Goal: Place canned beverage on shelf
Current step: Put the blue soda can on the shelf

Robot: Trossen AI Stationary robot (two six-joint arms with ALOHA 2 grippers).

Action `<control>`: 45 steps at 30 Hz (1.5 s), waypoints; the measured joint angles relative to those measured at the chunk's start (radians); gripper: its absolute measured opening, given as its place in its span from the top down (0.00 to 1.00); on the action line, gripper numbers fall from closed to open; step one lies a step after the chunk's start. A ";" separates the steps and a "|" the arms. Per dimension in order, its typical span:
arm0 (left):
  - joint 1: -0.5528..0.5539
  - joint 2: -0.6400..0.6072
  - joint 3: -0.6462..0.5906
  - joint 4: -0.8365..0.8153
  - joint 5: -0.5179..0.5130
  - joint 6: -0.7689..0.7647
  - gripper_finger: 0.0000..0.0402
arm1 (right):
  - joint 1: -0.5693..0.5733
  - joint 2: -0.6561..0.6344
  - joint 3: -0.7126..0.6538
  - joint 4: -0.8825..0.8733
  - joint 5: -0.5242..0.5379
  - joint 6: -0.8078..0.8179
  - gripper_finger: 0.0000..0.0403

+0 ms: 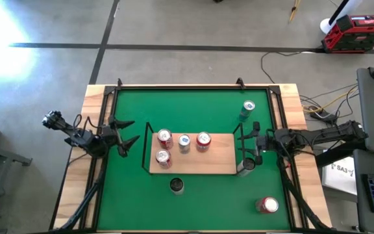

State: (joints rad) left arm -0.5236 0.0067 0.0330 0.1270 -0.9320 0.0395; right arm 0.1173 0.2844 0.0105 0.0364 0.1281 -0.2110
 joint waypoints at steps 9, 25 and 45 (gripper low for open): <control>0.000 0.003 0.002 -0.001 0.000 0.000 0.15 | 0.000 0.000 0.000 0.003 0.002 0.047 0.51; -0.001 0.004 0.004 -0.001 0.000 0.000 0.15 | 0.002 0.010 0.212 -0.389 0.292 0.422 0.51; 0.000 0.011 0.004 -0.001 0.000 0.000 0.15 | 0.002 0.266 0.708 -1.110 0.518 1.404 0.51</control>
State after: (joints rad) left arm -0.5236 0.0181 0.0368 0.1257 -0.9321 0.0395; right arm 0.1196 0.5501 0.7185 -1.0735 0.6461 1.1928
